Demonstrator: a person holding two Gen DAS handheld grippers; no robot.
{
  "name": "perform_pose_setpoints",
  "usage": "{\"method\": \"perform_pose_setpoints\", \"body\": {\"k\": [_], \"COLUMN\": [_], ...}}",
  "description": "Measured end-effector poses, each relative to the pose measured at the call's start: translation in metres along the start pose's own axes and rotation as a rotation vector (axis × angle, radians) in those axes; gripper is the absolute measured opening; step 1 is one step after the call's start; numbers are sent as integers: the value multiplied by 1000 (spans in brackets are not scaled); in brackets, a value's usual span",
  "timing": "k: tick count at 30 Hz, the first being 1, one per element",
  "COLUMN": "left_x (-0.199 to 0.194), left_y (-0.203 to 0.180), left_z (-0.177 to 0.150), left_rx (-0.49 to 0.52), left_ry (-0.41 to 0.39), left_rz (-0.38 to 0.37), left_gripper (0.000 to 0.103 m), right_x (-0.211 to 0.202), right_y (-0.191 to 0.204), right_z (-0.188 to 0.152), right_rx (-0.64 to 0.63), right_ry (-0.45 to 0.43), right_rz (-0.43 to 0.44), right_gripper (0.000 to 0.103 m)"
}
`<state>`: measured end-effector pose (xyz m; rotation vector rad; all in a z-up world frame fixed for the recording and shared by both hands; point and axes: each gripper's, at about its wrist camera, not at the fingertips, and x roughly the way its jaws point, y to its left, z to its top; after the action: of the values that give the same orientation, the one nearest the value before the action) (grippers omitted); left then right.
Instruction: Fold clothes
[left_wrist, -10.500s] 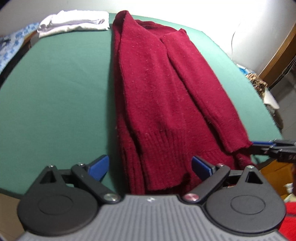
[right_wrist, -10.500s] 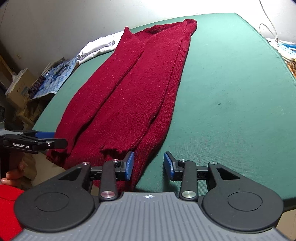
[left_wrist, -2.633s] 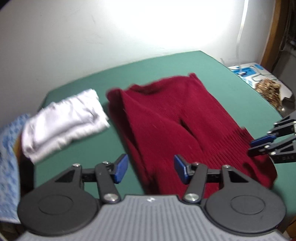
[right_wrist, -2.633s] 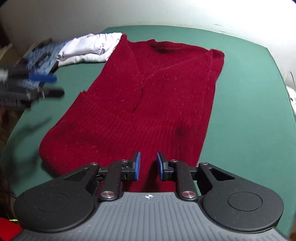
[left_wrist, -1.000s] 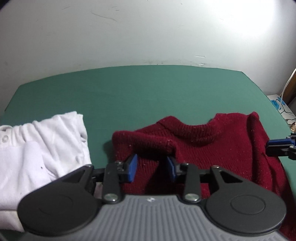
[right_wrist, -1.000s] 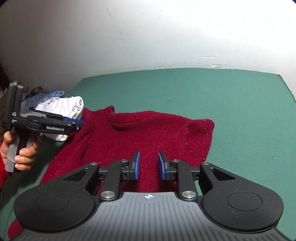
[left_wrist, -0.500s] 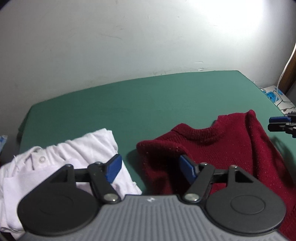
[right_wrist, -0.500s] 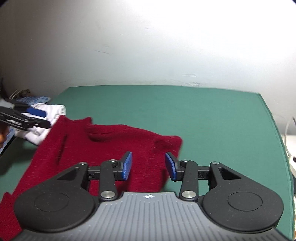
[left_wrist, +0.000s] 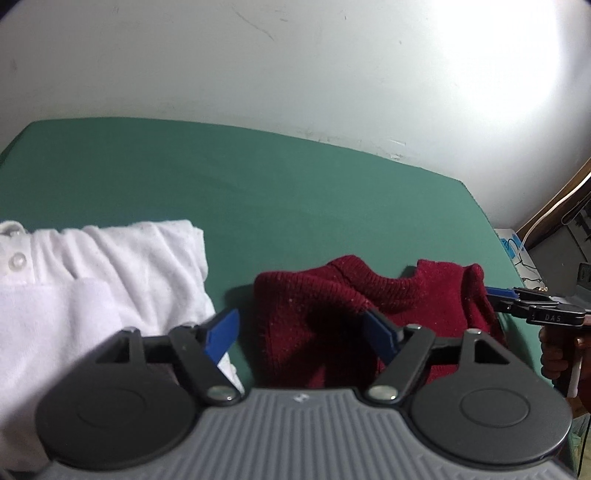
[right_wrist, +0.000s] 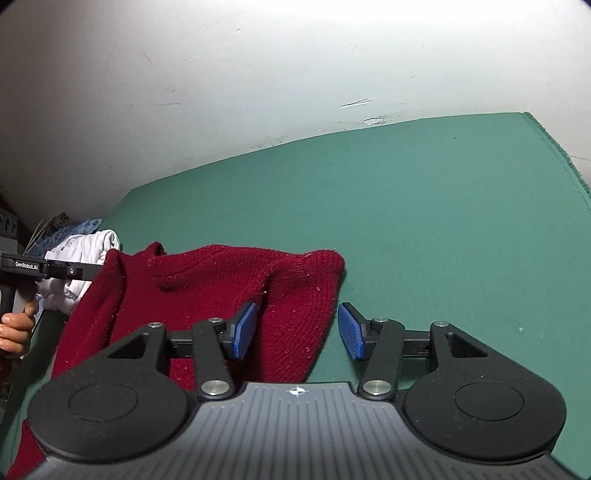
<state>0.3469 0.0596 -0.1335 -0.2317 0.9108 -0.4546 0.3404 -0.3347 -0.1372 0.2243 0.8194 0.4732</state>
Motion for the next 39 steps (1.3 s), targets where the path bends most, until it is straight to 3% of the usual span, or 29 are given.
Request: {"method": "perform_pose_setpoints", "body": {"k": [2, 6, 11, 13, 16, 18, 23, 28, 39], "left_x": [-16, -45, -86, -108, -133, -139, -159, -161, -166], "left_y": [-4, -19, -49, -67, -94, -105, -104, -105, -105], "left_z": [-3, -10, -42, -70, -123, -155, -216, -235, -271], "left_rx": [23, 86, 181, 216, 260, 236, 102, 28, -117], "left_ry": [-35, -98, -148, -156, -99, -22, 92, 112, 136], "left_rz": [22, 86, 171, 169, 142, 99, 87, 63, 14], "left_gripper": [83, 83, 74, 75, 75, 77, 83, 84, 81], "right_x": [-1, -6, -62, -90, -128, -150, -187, -196, -186], "right_y": [1, 3, 2, 10, 33, 47, 76, 96, 106], "right_z": [0, -1, -16, -29, -61, -88, -154, -189, -230], "right_rx": [9, 40, 109, 74, 13, 16, 58, 55, 116], "right_ry": [-9, -36, -138, -109, -5, 60, 191, 222, 217], "right_rz": [-3, -13, -11, 19, 91, 125, 140, 102, 101], "right_gripper": [53, 53, 51, 50, 49, 49, 49, 49, 52]}}
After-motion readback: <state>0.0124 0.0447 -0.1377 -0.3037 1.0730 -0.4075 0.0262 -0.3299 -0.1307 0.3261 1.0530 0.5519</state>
